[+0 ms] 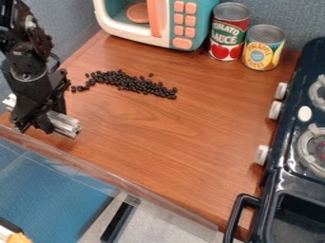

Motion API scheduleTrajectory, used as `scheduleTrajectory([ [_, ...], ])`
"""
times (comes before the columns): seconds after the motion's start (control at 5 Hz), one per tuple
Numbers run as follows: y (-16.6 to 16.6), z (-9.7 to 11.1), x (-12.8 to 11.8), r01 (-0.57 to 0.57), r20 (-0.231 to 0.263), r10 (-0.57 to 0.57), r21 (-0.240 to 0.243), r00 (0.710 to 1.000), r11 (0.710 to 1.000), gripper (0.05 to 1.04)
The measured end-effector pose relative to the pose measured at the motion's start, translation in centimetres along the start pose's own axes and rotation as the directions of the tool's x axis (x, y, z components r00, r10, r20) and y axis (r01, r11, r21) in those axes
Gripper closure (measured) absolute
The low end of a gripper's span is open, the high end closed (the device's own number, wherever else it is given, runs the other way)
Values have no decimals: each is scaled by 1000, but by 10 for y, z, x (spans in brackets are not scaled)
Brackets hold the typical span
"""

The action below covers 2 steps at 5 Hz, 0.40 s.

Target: Sweep into pile

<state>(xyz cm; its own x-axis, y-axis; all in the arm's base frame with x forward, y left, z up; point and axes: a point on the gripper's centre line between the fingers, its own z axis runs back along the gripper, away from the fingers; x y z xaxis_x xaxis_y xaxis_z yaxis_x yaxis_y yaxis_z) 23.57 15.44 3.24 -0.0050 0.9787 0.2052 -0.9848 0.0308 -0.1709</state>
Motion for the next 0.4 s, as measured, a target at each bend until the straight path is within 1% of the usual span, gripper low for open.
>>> scheduleTrajectory([
  [0.2,-9,-7,20,-3,-10,3,-11,1000,1000,698],
  [0.4,-14,-16,39,23,-57,-22,23,998,999,698],
])
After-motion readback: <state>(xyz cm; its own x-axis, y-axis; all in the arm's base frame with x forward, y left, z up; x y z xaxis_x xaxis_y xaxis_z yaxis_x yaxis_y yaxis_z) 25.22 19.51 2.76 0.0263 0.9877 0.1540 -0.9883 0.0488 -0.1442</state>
